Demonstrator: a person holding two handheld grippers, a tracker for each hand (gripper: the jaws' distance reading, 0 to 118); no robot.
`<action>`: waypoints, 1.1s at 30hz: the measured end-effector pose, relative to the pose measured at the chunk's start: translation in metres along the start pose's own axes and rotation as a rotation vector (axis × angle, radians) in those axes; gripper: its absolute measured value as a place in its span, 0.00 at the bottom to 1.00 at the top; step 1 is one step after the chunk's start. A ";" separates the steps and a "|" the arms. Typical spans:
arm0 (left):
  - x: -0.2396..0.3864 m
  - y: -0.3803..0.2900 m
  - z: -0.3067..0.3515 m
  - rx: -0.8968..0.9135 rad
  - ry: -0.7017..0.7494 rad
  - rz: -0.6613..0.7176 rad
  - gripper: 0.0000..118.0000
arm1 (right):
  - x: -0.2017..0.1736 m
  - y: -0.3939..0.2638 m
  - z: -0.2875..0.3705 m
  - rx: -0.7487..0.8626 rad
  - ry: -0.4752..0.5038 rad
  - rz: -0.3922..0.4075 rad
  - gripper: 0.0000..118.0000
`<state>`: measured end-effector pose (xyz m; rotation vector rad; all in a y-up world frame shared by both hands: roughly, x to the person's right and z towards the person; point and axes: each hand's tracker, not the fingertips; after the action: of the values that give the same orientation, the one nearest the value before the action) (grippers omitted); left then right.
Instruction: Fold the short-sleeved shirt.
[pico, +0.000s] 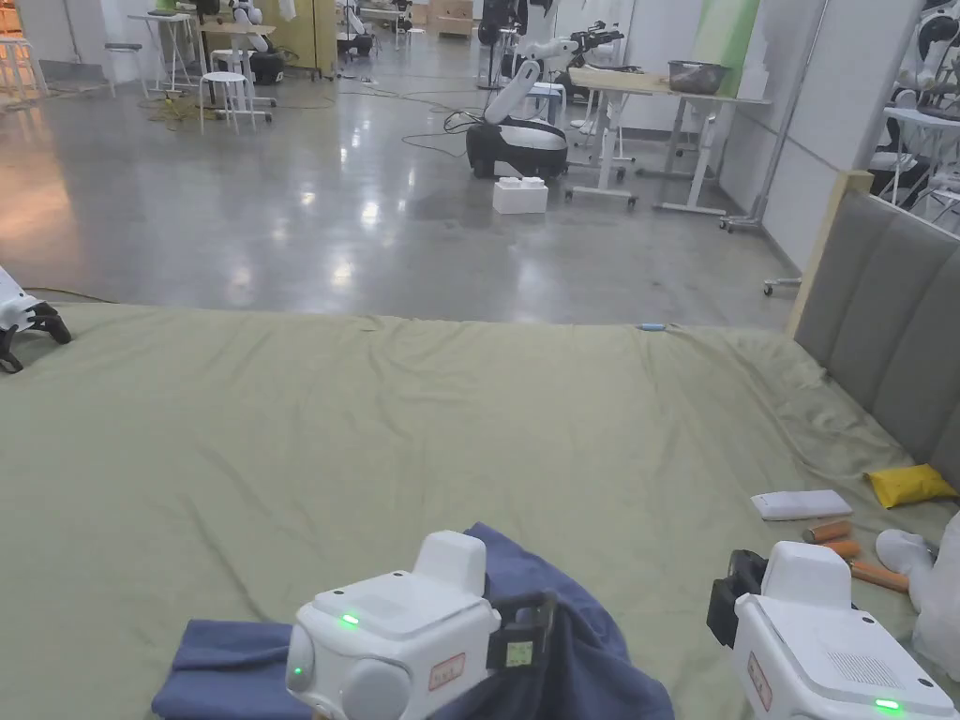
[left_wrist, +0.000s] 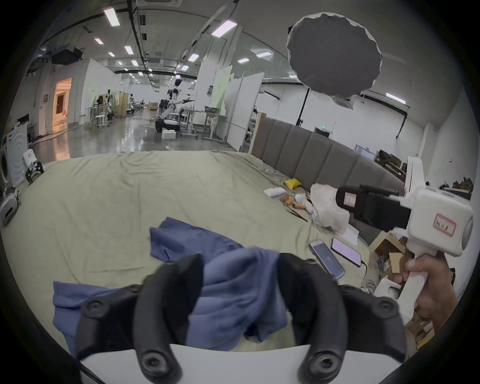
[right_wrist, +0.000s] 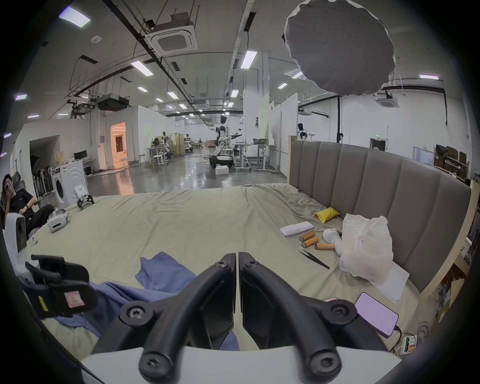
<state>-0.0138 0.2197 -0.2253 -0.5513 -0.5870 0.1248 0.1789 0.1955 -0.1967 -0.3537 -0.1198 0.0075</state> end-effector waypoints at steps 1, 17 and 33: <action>-0.005 0.006 0.008 0.036 0.018 0.004 0.58 | -0.004 0.002 0.001 0.005 0.010 0.002 0.02; -0.092 0.041 0.100 0.442 0.629 -0.077 0.10 | -0.108 0.038 0.012 0.227 0.154 0.054 0.02; -0.249 0.001 0.046 -0.053 0.528 0.229 0.00 | -0.116 0.028 -0.013 0.157 0.188 0.083 0.02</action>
<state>-0.2466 0.1758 -0.3162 -0.6719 -0.0118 0.1729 0.0653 0.2142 -0.2318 -0.2008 0.0814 0.0658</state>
